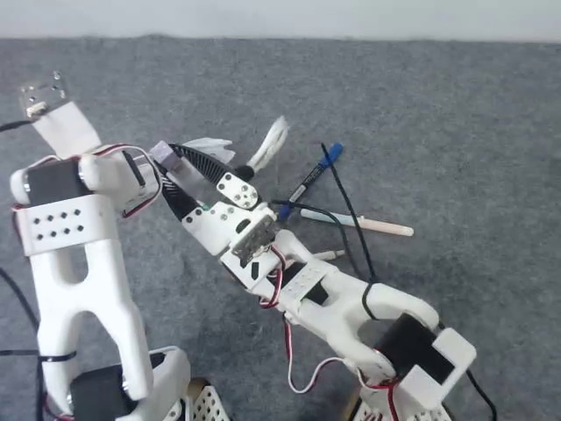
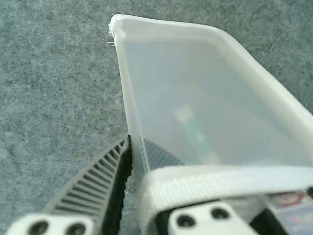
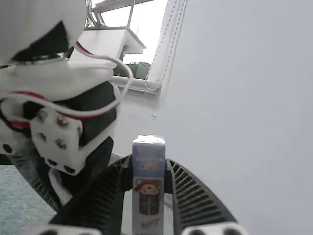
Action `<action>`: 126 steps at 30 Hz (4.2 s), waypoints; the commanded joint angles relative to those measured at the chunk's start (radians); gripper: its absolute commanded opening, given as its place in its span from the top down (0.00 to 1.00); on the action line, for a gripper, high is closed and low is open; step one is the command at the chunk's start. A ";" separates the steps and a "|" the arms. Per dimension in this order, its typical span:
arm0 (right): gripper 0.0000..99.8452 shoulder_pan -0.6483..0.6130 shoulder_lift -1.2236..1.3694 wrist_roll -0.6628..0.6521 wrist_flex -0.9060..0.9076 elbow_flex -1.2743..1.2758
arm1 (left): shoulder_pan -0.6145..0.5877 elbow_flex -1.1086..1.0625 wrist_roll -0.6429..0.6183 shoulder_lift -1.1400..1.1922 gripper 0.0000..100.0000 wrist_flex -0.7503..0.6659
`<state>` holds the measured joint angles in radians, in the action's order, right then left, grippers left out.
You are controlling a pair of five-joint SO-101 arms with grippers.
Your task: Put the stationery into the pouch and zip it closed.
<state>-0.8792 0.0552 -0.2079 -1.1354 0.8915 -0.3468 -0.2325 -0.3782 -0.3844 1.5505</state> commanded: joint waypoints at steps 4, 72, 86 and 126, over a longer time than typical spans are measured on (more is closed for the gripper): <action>0.81 -0.010 0.001 -0.018 -0.022 0.018 | -0.003 0.008 -0.006 -0.008 0.99 -0.025; 0.84 0.394 -0.189 0.621 2.221 -0.974 | -0.074 0.008 -0.005 -0.008 0.98 -0.031; 0.84 0.504 0.308 0.677 2.325 -1.350 | -0.072 0.008 -0.005 -0.008 0.98 -0.032; 0.87 0.568 1.050 0.720 2.548 -2.019 | -0.074 0.007 -0.003 -0.008 0.98 -0.028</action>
<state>-0.3284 1.1032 0.4994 1.4039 -1.0602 -0.4127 -0.2325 -0.3782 -0.3844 1.5413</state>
